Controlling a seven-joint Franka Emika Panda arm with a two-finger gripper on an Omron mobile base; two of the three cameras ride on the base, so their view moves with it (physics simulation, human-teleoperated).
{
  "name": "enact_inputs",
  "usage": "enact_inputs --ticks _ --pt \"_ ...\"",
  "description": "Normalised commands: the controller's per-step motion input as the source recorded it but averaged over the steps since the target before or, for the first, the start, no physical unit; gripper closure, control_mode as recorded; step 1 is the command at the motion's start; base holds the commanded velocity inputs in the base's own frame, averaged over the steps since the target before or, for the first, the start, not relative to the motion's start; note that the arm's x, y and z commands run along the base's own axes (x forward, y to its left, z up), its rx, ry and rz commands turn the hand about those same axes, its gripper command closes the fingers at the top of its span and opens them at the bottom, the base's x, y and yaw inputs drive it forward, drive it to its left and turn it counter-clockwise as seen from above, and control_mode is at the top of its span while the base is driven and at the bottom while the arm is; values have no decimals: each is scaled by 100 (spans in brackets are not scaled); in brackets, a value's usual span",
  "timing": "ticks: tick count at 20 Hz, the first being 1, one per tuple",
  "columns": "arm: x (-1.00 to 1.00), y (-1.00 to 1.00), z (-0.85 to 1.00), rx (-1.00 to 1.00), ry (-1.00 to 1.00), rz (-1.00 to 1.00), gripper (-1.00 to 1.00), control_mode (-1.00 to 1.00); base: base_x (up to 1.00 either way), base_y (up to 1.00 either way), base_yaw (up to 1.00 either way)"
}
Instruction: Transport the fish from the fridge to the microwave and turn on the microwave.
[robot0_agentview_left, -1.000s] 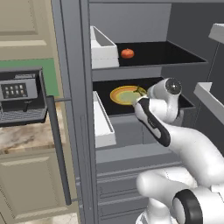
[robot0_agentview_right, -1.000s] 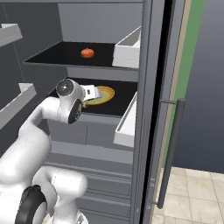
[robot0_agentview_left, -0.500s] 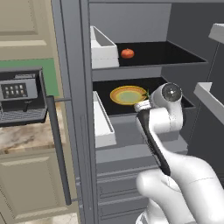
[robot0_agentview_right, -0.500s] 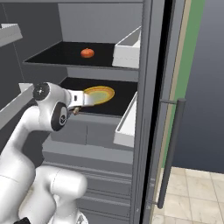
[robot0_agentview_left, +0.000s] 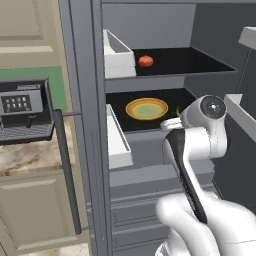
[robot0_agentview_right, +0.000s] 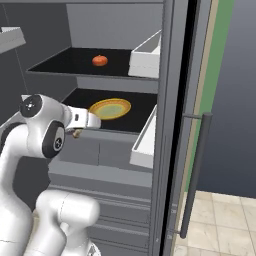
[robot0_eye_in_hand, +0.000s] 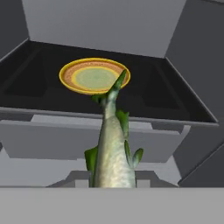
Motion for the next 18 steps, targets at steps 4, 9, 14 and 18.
enact_inputs --ticks 4,9,14,18 --pt "-53 0 13 5 0 0 100 -100 0 0 0" --pt "-45 0 9 0 0 0 100 -100 0 0 0" --pt "-37 1 8 0 0 0 100 -100 0 0 0" --pt "-2 -1 0 0 0 -4 100 -100 0 0 0"
